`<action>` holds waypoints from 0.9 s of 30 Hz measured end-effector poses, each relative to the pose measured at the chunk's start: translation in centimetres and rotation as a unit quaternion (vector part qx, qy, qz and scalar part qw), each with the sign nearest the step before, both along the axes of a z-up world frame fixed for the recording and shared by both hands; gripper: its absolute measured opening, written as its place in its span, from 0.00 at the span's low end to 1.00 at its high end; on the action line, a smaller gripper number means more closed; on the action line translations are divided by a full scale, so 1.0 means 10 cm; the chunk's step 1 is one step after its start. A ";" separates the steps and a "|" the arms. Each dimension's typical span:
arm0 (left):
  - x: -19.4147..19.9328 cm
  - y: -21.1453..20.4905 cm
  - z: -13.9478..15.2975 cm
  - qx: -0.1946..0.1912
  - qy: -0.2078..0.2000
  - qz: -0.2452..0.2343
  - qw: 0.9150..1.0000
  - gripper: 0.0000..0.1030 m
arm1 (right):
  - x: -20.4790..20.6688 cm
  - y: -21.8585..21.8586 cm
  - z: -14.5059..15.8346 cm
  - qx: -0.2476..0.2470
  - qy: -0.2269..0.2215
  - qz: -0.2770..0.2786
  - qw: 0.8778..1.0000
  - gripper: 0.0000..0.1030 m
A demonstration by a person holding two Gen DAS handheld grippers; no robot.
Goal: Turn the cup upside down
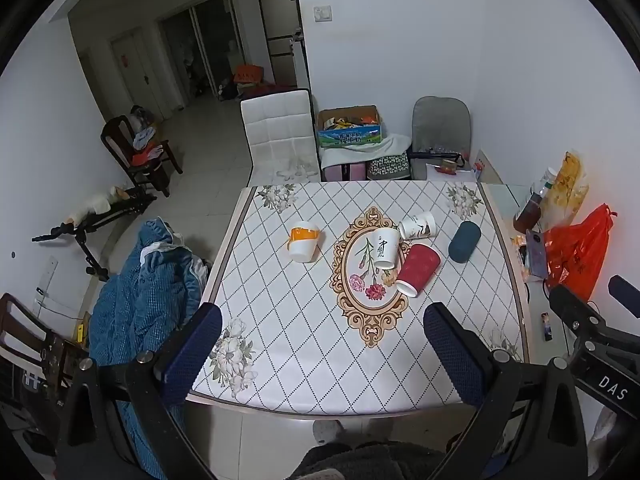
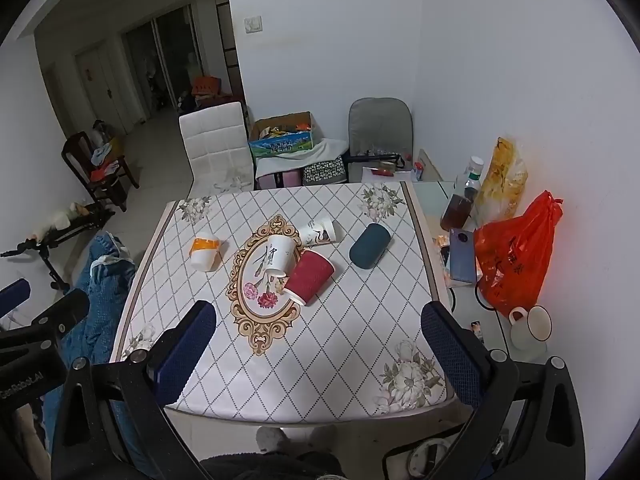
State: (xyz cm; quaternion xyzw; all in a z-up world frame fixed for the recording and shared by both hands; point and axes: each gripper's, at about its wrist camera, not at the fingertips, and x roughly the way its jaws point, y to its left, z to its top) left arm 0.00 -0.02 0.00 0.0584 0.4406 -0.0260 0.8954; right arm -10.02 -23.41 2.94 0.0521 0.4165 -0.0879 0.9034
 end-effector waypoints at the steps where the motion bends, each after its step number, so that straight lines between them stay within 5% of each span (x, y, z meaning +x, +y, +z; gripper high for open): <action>1: 0.00 0.00 0.00 -0.001 -0.001 0.000 1.000 1.00 | 0.00 0.00 0.00 0.000 0.002 0.000 1.000 1.00; 27: 0.01 -0.06 0.13 0.001 -0.013 -0.005 1.000 1.00 | -0.01 0.01 0.20 0.007 -0.014 0.000 1.000 1.00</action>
